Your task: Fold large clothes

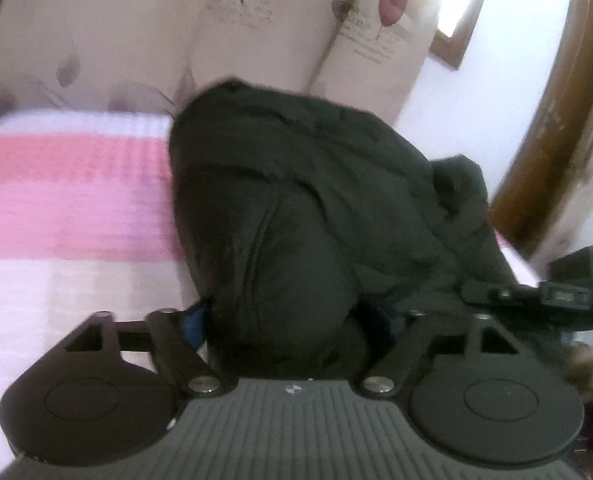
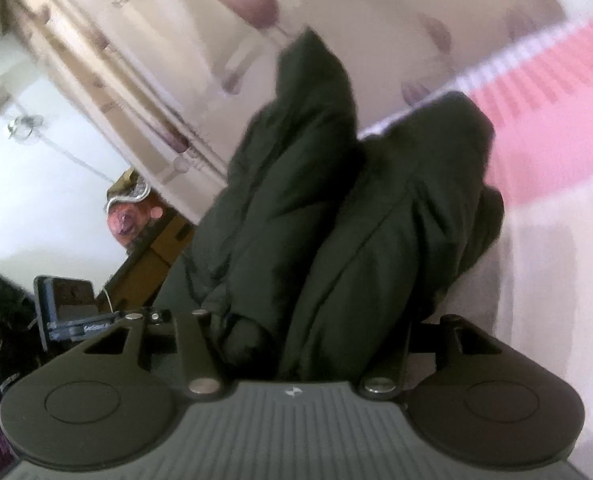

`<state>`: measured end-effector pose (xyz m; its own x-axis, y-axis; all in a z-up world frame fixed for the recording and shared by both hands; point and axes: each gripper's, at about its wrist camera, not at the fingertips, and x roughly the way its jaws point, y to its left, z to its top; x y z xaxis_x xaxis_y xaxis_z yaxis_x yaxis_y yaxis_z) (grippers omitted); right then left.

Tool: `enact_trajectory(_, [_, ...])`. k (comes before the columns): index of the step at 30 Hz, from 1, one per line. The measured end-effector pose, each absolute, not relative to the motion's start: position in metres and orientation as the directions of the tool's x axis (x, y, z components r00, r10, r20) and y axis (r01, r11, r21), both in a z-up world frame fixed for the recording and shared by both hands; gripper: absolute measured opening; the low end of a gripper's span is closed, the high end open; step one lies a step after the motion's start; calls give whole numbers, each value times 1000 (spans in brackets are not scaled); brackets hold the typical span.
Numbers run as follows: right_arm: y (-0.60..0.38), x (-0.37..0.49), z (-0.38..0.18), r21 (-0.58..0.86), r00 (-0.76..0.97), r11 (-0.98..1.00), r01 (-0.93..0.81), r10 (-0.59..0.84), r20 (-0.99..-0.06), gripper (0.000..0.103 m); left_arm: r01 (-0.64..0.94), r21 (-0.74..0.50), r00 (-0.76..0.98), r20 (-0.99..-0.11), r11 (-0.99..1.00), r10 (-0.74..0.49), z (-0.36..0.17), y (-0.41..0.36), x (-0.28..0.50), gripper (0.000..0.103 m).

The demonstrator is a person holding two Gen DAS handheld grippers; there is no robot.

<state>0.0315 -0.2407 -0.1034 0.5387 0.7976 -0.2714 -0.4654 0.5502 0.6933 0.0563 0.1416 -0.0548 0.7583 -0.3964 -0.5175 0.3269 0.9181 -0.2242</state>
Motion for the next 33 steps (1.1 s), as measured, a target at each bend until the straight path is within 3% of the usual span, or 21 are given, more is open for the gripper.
enact_trajectory(1, [-243,31,-107,693,555,565,-448,784,-280,65,316,-173,785,-505,933,-359,-52,135,50,91])
enact_trajectory(2, [-243,29,-107,687,572,582,-436,768,-288,71,294,-104,816,-490,950,-307,-49,128,42,103])
enact_trajectory(7, [-247,-2,-72,570,681,708,-417,659,-319,81,168,181,918,-386,969,-87,-36,92,10,103])
enact_trajectory(11, [-230,-59,-35,299,823,856,-421,499,-272,102,73,278,956,-293,958,12,-29,68,-14,103])
enact_trajectory(15, [-205,-108,-14,120,898,911,-396,411,-155,103,46,269,973,-229,962,17,-18,54,-35,103])
enact_trajectory(18, [-192,-127,-12,84,911,922,-379,388,-140,103,52,207,987,-162,977,-18,-6,51,-50,103])
enact_trajectory(24, [-182,-143,-15,91,885,898,-431,440,-153,103,-104,93,993,-44,990,108,12,46,-70,103])
enact_trajectory(27, [-183,-144,-14,105,879,890,-443,454,-148,103,-118,96,990,-67,988,125,17,46,-70,103])
enact_trajectory(30, [-182,-145,-14,119,877,889,-442,456,-152,103,-40,55,993,-111,998,46,17,48,-70,103])
enact_trajectory(33, [-177,-146,-18,121,878,892,-436,451,-162,103,-39,47,991,-129,998,45,16,45,-70,103])
